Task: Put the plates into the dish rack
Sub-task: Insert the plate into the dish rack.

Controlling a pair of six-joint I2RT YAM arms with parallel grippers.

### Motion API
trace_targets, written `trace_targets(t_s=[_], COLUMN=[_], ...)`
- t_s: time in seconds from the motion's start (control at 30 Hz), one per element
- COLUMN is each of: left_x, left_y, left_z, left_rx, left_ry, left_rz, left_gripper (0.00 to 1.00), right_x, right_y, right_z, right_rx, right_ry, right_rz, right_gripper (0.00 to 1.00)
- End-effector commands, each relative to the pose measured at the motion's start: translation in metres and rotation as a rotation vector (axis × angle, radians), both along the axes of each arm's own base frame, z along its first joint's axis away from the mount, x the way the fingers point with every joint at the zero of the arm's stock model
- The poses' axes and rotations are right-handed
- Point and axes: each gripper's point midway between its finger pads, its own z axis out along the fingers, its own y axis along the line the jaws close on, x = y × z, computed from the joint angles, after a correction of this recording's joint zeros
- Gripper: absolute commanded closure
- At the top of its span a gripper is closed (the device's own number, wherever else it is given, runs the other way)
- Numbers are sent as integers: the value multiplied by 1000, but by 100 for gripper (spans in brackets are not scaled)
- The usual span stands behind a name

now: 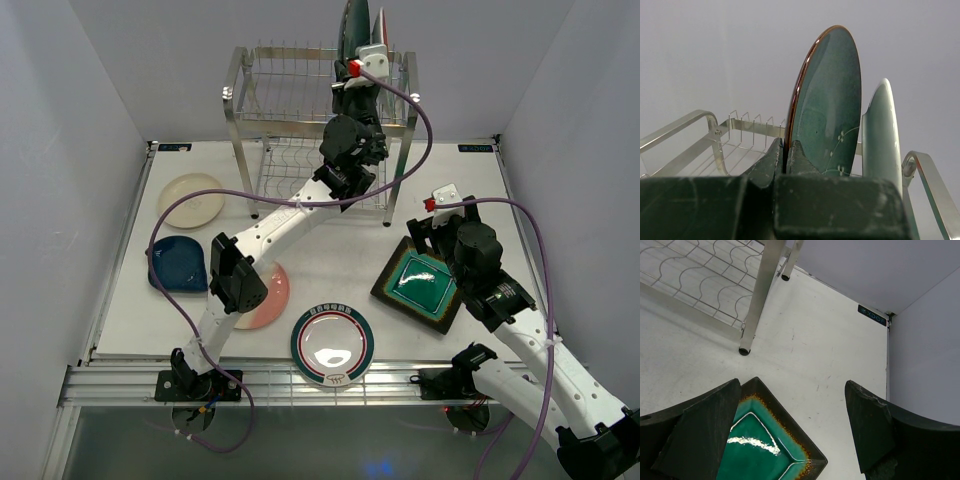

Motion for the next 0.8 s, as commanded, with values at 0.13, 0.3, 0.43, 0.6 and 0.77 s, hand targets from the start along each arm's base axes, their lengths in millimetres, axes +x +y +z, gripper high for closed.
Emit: trace_targets(t_s=[0.13,0.3,0.43,0.6,0.77], left_x=[-74,-78,-79,-85,-90], left_y=[25,31,32,36,43], left_z=[104,112,118,131,138], left_rx=[-174,-206,-248,-273,-300], left_ry=[-314,-326,-324,-355,-378], left_rz=[-123,-125,-153,-172,-174], left_gripper=[100,100,100,100,100], right_x=[0,1,0,0,-1], right_y=[3,3,3,3,4], right_z=[13,12,12,13,14], right_rx=[33,33,33,36,38], right_ry=[-46,-43,-45,-45,-48], right_rz=[8,9,8,10,13], right_gripper=[10,10,10,10,10])
